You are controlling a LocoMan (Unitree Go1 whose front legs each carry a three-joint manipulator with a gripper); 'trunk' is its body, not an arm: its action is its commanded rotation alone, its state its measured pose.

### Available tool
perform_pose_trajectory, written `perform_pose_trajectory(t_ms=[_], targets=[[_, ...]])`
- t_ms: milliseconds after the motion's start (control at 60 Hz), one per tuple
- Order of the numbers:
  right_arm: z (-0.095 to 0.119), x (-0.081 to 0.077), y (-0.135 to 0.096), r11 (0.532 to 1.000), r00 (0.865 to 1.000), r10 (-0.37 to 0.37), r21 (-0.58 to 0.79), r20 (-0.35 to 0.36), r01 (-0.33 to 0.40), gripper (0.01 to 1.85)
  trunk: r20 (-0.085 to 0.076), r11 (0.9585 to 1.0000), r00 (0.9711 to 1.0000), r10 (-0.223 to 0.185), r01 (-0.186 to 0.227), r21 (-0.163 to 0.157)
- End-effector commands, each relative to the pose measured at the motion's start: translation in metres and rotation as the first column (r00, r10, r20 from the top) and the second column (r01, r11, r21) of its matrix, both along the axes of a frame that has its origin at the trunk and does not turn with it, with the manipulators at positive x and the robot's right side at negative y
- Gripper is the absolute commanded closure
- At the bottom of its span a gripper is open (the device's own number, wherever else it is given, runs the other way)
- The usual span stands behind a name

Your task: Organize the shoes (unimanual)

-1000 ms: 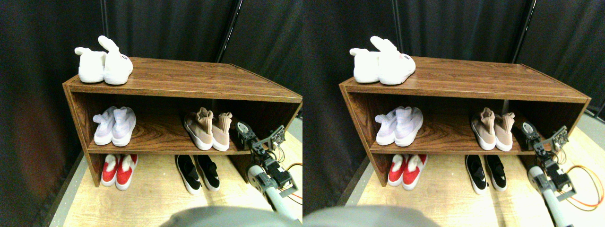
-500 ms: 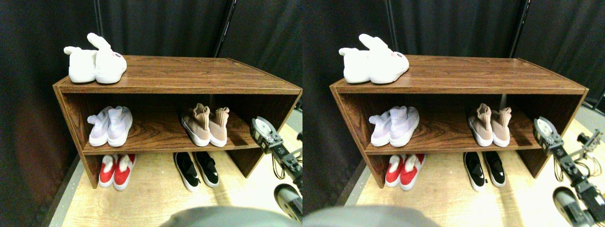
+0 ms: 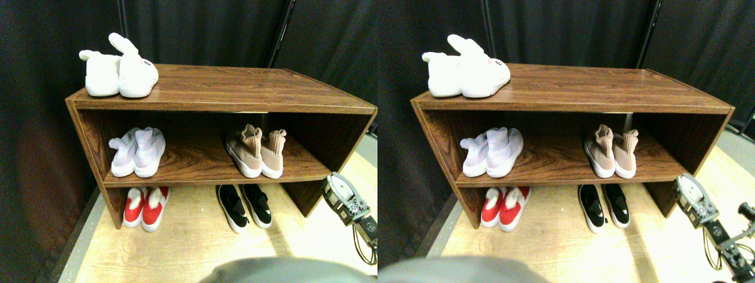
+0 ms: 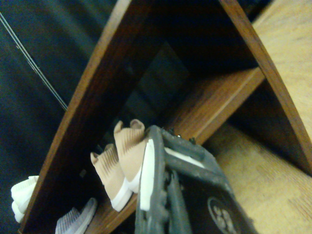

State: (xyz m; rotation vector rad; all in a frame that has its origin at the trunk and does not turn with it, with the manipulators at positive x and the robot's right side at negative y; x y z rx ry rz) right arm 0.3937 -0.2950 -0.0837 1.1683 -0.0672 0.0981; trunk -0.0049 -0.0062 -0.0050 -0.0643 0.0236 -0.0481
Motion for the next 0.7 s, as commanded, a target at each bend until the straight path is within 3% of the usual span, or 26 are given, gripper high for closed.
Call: perform_pose_trajectory(t_ms=[17, 100, 250, 417, 700], targets=[[-0.004, -0.003, 0.005, 0.997, 1.000, 0.023, 0.075, 0.008, -0.023, 1.80, -0.043, 0.9997, 0.9990, 0.010, -0.011, -0.022], [-0.016, -0.004, 0.007, 0.996, 0.999, 0.040, 0.084, -0.017, -0.039, 1.80, -0.049, 0.9997, 0.9987, 0.010, -0.011, -0.021], [-0.034, -0.004, 0.009, 0.994, 0.998, -0.006, 0.109, -0.063, 0.013, 1.80, -0.060, 0.9997, 0.9982, 0.011, -0.012, -0.022], [-0.054, 0.007, 0.004, 0.991, 0.992, -0.026, 0.127, -0.127, 0.043, 1.80, -0.063, 0.9997, 0.9980, 0.013, -0.014, -0.021], [-0.094, 0.048, -0.011, 0.980, 0.969, -0.088, 0.155, -0.233, 0.126, 1.80, -0.063, 0.9991, 0.9977, 0.026, -0.028, -0.031]])
